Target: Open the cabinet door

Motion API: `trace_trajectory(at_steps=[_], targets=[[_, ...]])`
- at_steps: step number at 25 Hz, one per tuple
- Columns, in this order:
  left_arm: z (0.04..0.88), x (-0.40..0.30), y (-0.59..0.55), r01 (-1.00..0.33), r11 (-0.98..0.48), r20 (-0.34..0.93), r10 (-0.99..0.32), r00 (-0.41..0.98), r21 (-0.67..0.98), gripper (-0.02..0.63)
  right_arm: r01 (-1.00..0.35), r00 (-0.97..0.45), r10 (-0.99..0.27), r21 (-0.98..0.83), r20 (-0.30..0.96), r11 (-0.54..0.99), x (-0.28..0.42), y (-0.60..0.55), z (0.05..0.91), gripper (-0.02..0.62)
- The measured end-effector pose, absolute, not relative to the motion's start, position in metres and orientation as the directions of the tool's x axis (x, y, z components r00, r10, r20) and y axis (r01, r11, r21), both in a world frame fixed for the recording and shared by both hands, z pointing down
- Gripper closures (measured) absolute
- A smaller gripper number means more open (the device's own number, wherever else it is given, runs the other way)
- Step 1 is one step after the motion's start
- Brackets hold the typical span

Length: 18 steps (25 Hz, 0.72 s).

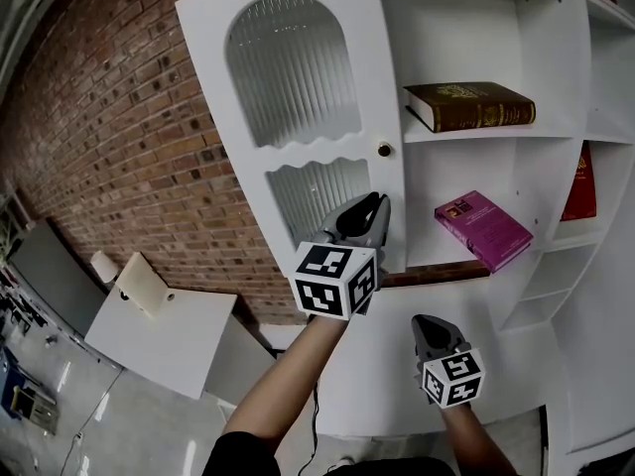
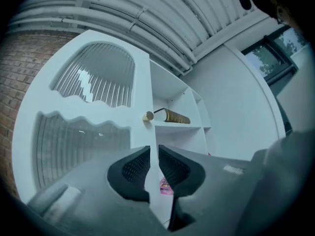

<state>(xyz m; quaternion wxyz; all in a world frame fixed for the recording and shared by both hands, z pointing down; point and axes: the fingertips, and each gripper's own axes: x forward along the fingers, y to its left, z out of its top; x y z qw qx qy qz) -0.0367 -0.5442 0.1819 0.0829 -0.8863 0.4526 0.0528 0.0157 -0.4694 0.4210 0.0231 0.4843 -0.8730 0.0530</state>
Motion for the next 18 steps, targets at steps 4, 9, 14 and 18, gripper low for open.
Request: trace_trajectory(at_steps=[4, 9, 14, 18], targets=[[0.157, -0.035, -0.552, -0.825, -0.559, -0.216, -0.798, 0.563, -0.081, 0.511, -0.837, -0.546, -0.834, -0.064, 0.072, 0.543, 0.012, -0.477, 0.41, 0.594], [0.136, -0.025, -0.558, -0.828, -0.55, -0.229, -0.797, 0.56, -0.111, 0.472, -0.829, -0.56, -0.825, -0.049, 0.078, 0.558, 0.013, -0.478, 0.411, 0.594], [0.128, -0.021, -0.567, -0.837, -0.521, -0.212, -0.81, 0.547, -0.17, 0.456, -0.82, -0.573, -0.817, -0.035, 0.066, 0.572, 0.01, -0.481, 0.409, 0.594], [0.123, -0.018, -0.571, -0.848, -0.497, -0.207, -0.824, 0.528, -0.185, 0.456, -0.832, -0.553, -0.831, -0.086, 0.053, 0.548, 0.016, -0.486, 0.406, 0.594]])
